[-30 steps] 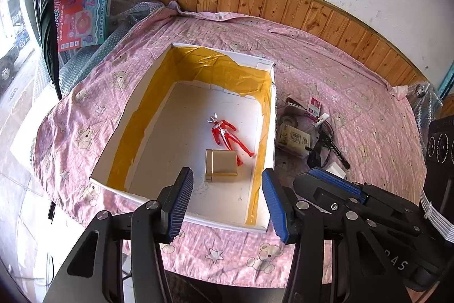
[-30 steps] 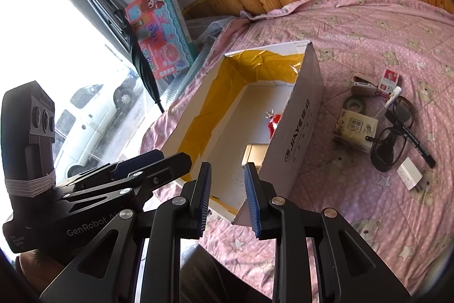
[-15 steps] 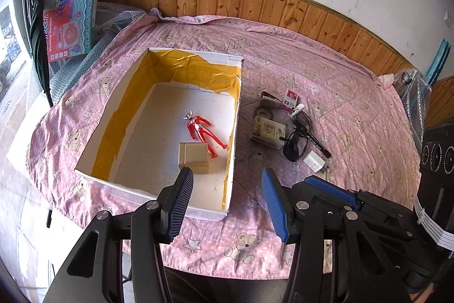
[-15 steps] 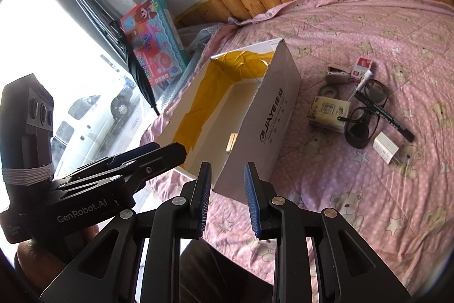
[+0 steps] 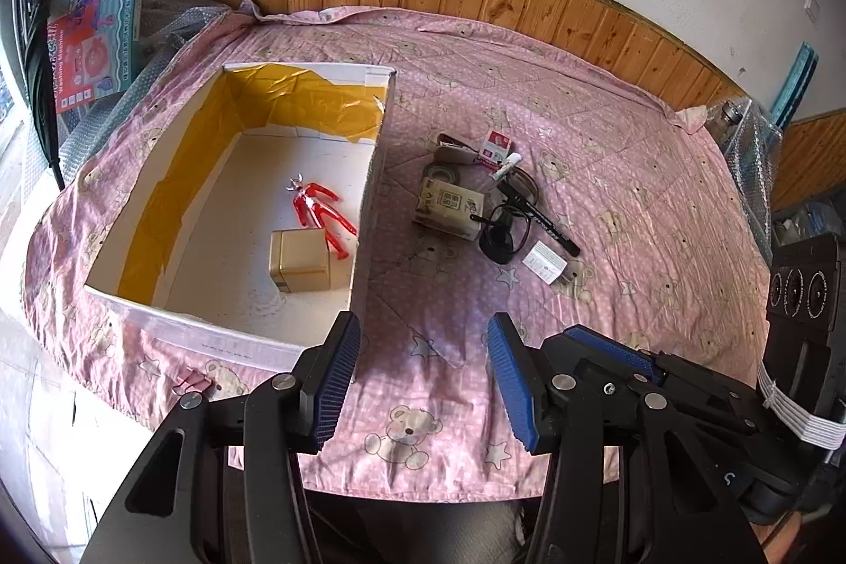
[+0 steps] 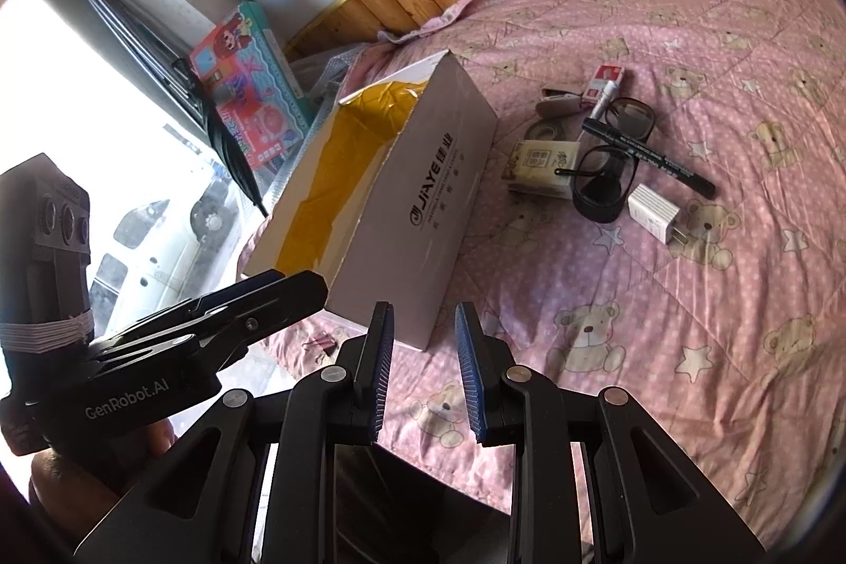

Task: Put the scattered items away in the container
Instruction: 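Withdraw both tools from the cardboard box back toward the remaining items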

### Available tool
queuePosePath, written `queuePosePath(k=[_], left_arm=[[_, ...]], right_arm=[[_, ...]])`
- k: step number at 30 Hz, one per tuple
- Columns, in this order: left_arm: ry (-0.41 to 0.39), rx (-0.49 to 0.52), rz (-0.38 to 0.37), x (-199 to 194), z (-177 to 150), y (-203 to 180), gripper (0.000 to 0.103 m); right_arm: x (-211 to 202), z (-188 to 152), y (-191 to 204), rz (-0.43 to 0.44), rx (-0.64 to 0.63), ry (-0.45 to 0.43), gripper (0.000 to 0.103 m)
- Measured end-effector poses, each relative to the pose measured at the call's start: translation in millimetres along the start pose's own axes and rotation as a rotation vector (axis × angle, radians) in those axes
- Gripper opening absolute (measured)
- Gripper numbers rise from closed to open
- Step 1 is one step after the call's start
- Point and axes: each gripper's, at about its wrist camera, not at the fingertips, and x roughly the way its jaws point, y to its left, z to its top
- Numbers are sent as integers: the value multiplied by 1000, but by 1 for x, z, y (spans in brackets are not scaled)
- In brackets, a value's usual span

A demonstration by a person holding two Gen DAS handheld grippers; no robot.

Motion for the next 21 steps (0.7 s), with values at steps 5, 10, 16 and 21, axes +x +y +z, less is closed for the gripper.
queuePosePath(k=[5,10,16,21], left_arm=[[35,29,-18,15,-4,-19,52],[67,45,-36,32,-7,-33,52],[105,55,-51,56,-5,-47,52],[123,61,-62,72,3,-54,52]], right_arm=[[-4,-5,-21,-18,37,0,27],[-7,-7,-44,-42,78,1,27],[-7,-6,-67,-73,120,10,27],[-3,-2,-86,-97,146,16,27]])
